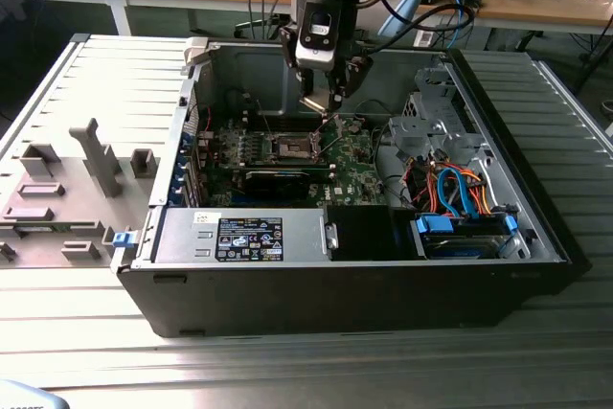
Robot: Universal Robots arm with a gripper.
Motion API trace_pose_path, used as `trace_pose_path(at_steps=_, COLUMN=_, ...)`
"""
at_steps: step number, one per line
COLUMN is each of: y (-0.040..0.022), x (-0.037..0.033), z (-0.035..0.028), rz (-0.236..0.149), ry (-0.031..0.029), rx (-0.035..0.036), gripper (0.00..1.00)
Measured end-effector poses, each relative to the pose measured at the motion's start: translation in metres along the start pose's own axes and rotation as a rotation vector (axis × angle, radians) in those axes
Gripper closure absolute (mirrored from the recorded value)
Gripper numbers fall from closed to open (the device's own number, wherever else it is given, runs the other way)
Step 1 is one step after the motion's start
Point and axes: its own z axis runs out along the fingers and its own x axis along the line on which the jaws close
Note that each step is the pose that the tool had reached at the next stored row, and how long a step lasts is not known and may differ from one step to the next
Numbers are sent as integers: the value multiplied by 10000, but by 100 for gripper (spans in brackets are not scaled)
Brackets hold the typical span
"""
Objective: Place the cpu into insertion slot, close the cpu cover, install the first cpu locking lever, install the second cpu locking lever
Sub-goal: 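Place the cpu into insertion slot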
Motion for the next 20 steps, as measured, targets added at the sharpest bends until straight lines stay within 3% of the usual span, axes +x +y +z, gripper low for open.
trace_pose_path(at_steps=1, y=0, x=0, z=0, rz=1, ry=-61, rx=66, gripper=45)
trace_pose_path(at_steps=5, y=0, x=0, z=0, rz=13, ry=-209, rx=227, gripper=45)
trace_pose_path(at_steps=12, y=0, x=0, z=0, rz=25, ry=-334, rx=362, gripper=45)
trace_pose_path(at_steps=20, y=0, x=0, z=1, rz=118, ry=-387, rx=417, gripper=45)
